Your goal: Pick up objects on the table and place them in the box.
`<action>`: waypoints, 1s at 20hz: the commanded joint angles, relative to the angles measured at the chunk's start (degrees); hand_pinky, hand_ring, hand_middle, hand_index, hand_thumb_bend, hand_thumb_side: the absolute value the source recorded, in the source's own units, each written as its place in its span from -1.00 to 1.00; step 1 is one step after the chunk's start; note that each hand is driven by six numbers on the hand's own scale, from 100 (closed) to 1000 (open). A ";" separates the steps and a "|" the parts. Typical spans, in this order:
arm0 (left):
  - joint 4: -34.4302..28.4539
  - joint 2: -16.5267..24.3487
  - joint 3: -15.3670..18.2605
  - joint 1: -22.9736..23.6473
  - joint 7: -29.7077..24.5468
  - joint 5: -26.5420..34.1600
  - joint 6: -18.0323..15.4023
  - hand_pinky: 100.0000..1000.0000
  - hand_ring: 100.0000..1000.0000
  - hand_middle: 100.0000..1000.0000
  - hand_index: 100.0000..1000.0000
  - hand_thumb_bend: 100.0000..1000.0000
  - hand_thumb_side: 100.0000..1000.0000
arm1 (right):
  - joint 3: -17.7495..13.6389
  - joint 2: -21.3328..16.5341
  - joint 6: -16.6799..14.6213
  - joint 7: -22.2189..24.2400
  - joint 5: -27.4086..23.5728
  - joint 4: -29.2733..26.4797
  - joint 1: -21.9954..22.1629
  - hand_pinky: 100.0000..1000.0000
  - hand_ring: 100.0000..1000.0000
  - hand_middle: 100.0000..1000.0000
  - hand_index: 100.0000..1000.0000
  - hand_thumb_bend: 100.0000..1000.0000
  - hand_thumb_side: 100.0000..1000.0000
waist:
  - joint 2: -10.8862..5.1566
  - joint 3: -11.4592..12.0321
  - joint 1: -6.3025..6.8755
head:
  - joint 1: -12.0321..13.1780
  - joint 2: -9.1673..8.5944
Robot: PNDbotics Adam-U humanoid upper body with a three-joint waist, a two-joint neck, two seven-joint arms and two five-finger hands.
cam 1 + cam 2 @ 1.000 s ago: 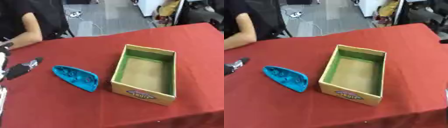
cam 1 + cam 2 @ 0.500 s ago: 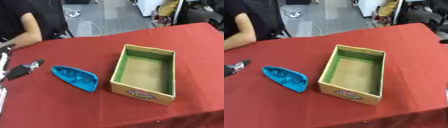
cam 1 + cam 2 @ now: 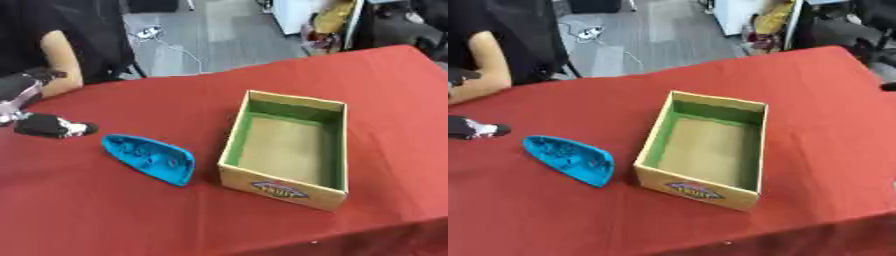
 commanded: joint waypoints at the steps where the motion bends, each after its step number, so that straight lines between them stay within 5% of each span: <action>1: 0.94 5.12 -2.87 -3.68 -3.67 0.53 -1.80 0.82 0.90 0.94 1.00 1.00 -0.21 | 0.21 -1.30 -0.12 0.30 -0.21 -0.61 -0.78 0.12 0.57 0.62 0.99 -0.20 0.91 | -0.59 -0.31 0.02 | 0.90 -0.05; 10: 4.22 6.96 -11.14 -14.65 -11.76 1.27 -6.75 0.84 0.91 0.91 1.00 1.00 -0.24 | 0.56 -1.16 -0.19 0.69 -0.35 -0.57 -0.85 0.11 0.57 0.62 0.99 -0.20 0.91 | -0.82 -1.04 0.13 | 1.36 -0.05; 20: 11.65 2.50 -20.64 -24.58 -19.76 4.41 -10.01 0.83 0.88 0.84 1.00 1.00 -0.32 | 0.86 -0.95 -0.27 1.05 -0.47 -0.56 -1.01 0.12 0.57 0.62 0.99 -0.20 0.91 | -0.87 -1.60 0.24 | 1.97 -0.05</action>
